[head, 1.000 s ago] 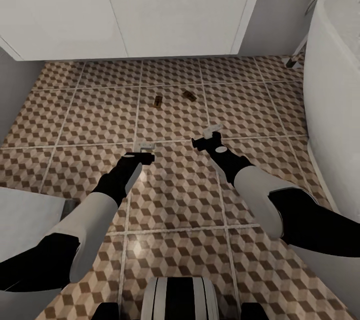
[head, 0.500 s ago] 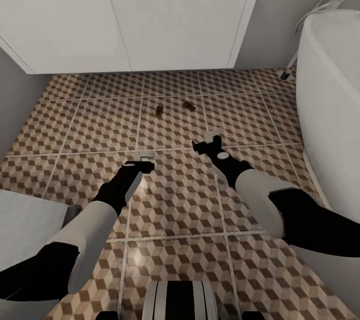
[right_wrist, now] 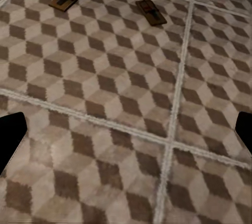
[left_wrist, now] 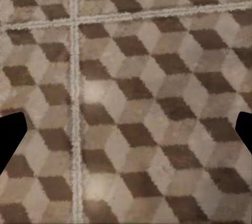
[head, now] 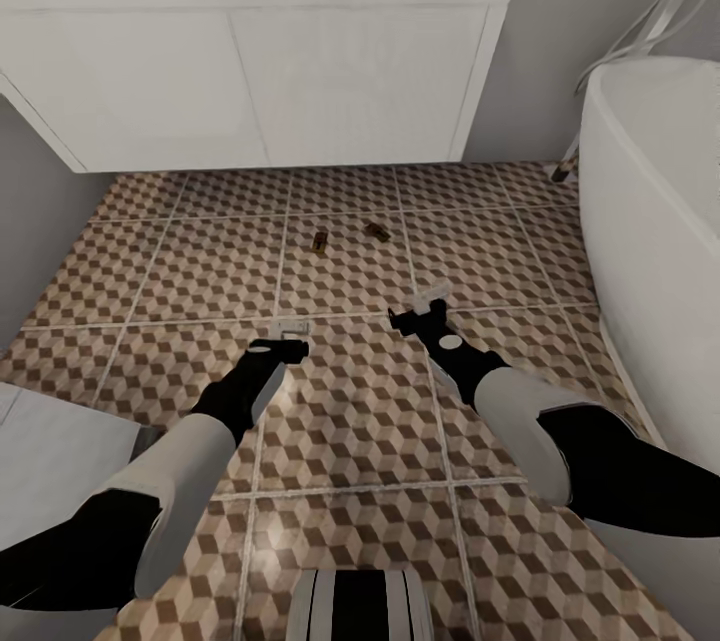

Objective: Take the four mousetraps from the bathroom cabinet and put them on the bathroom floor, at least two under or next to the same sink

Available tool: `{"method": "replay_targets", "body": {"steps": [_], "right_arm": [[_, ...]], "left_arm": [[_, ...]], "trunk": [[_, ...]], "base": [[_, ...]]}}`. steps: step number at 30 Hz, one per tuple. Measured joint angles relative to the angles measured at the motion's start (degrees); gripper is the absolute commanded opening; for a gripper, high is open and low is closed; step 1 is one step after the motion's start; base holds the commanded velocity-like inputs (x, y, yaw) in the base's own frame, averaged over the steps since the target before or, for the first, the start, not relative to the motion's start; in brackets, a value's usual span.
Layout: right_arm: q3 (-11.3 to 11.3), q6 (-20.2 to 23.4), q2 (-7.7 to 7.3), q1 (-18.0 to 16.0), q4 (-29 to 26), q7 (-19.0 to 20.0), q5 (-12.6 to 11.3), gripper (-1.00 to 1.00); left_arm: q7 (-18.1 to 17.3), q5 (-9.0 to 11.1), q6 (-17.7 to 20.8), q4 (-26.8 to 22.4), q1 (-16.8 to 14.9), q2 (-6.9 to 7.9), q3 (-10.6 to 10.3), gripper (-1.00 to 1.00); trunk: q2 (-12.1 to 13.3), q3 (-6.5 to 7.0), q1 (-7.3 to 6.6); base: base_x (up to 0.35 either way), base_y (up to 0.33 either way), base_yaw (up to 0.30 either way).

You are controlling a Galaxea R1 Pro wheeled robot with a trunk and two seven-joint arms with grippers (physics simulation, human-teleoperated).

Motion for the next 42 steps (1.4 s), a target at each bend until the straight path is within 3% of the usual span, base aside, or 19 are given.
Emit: {"method": "replay_targets", "body": {"steps": [9,16,29,37,42], "right_arm": [[0.0,-0.8,-0.31,3.8,0.0,-0.1,0.1,1.0],[-0.1,-0.8,-0.71,6.2,0.0,-0.1,0.1,1.0],[-0.1,-1.2,-1.74,6.6,0.0,-0.1,0.1,1.0],[-0.1,-2.1,-1.99,8.3,0.0,-0.1,0.1,1.0],[-0.1,-3.2,-2.43,9.0,0.0,-0.2,0.1,1.0]], "left_arm": [[0.0,0.0,-0.7,3.4,0.0,-0.03,0.0,1.0],[0.0,0.0,-6.7,8.3,0.0,-0.03,0.1,1.0],[0.1,0.0,-8.5,14.0,0.0,-0.01,0.1,1.0],[0.1,-0.1,-15.0,20.4,0.3,0.0,0.0,1.0],[0.1,-0.2,-15.7,21.4,2.3,-0.06,0.0,1.0]], "trunk": [[0.1,1.99,-0.23],[2.9,3.31,-1.76],[8.1,6.53,-4.62],[11.3,8.68,-6.37],[13.3,9.96,-7.47]], "base": [[0.0,0.0,0.0],[0.0,0.0,0.0],[0.0,0.0,0.0],[0.0,0.0,0.0],[0.0,0.0,0.0]]}}
